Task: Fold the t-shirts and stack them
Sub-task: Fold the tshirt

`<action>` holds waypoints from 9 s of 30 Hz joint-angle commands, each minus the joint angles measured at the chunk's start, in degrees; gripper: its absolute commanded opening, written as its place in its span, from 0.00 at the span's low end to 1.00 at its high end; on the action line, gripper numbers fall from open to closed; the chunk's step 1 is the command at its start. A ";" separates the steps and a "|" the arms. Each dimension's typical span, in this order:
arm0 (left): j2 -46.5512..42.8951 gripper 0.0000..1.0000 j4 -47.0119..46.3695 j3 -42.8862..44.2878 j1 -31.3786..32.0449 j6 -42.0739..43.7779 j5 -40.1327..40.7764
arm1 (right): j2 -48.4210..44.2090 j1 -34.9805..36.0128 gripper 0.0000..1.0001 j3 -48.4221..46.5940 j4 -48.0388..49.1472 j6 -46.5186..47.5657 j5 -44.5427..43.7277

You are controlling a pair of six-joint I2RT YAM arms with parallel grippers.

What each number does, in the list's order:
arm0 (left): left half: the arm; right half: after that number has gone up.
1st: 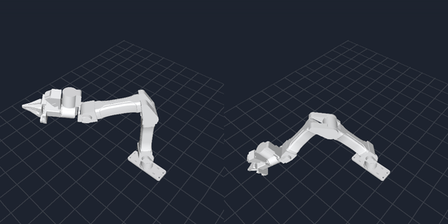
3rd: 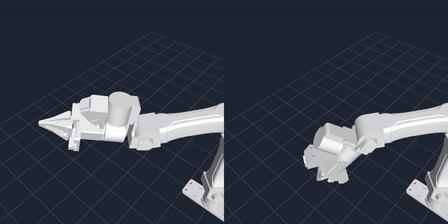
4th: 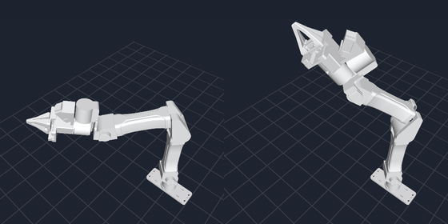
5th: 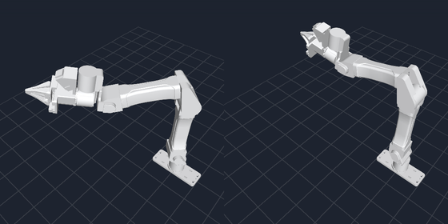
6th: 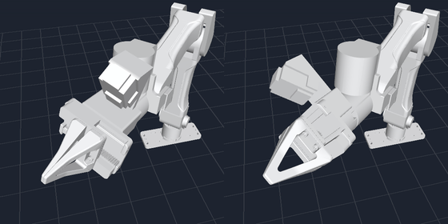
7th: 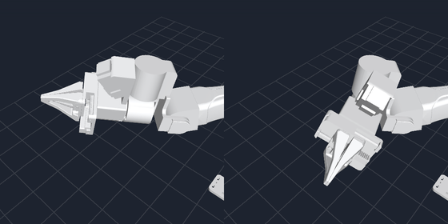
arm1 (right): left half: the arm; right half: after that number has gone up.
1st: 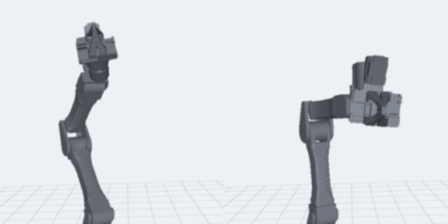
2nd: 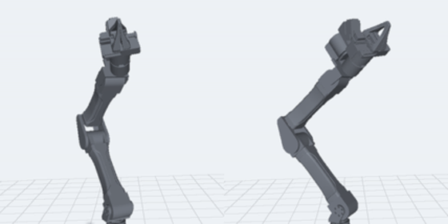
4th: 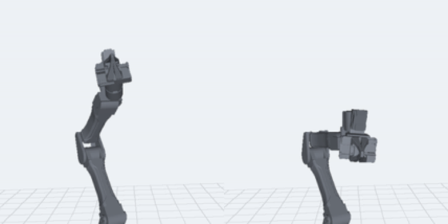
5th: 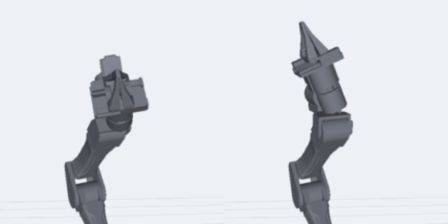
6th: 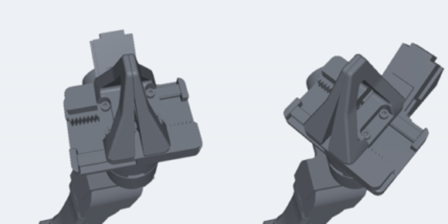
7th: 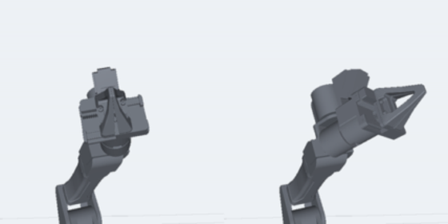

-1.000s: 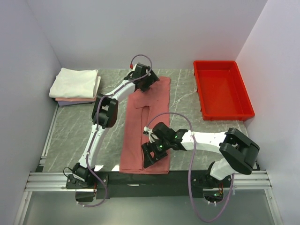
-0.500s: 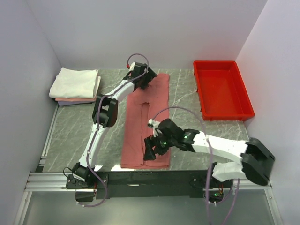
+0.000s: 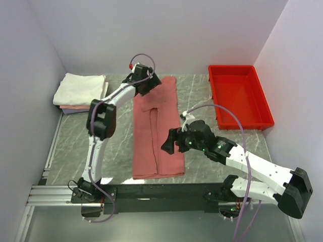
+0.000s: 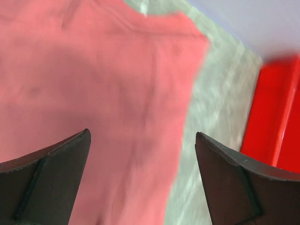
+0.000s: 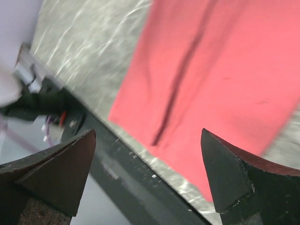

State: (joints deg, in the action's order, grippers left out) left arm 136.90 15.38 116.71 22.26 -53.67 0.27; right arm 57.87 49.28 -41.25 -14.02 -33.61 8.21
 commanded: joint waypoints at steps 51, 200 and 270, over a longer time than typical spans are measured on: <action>-83.20 0.33 21.09 -94.20 44.45 -39.93 12.20 | 2.60 -11.13 0.89 17.08 -3.21 -2.43 8.75; -57.45 0.90 -12.47 -78.65 -0.99 2.61 -5.11 | 32.93 -28.71 0.86 -12.19 -0.83 1.70 9.81; -77.65 0.01 -5.19 -97.36 6.12 -8.20 2.18 | 24.32 -20.62 0.00 2.31 1.28 -0.14 11.31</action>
State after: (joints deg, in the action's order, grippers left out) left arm 63.83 4.86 20.95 26.79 -58.63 -0.47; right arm 86.39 26.85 -41.21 -10.81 -33.28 19.77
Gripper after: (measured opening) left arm 0.015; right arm 0.012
